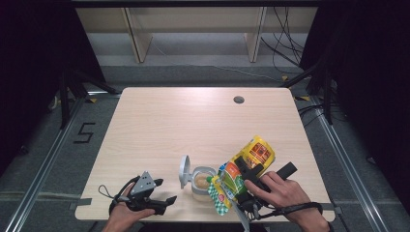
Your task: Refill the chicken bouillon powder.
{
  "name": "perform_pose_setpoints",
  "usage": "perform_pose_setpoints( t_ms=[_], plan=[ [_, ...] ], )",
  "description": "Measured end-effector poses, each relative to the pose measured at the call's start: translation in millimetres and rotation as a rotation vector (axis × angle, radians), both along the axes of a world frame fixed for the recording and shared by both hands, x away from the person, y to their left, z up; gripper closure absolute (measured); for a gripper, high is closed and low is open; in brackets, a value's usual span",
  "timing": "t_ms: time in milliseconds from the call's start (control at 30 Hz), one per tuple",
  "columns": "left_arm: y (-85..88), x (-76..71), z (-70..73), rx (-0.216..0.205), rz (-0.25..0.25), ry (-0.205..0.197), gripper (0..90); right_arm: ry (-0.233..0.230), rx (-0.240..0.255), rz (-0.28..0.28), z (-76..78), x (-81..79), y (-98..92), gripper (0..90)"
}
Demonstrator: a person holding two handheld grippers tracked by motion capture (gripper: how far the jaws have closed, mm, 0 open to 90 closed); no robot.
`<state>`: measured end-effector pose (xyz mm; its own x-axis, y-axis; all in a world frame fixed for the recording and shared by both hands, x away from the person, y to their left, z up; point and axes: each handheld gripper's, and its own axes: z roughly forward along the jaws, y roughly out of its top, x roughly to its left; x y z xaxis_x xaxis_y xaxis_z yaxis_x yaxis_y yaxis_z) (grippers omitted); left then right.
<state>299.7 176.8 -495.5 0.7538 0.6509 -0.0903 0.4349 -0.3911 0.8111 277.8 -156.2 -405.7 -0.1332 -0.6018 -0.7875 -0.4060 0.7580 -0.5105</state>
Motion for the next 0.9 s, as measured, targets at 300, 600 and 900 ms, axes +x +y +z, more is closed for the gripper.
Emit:
perform_pose_setpoints(
  t_ms=[300,600,900],
  plan=[
    [-0.2,-0.9,0.7,0.005,0.004,0.004,20.9,0.002,0.009,0.002,-0.2,-1.0,0.3,59.4],
    [0.0,-0.7,0.7,0.004,0.005,-0.002,20.9,-0.005,-0.002,0.008,1.4,-0.4,-0.7,59.4],
    [0.8,0.0,-0.1,0.002,0.001,-0.003,20.9,-0.003,0.004,0.001,0.1,-1.4,-0.1,59.4]
  ],
)
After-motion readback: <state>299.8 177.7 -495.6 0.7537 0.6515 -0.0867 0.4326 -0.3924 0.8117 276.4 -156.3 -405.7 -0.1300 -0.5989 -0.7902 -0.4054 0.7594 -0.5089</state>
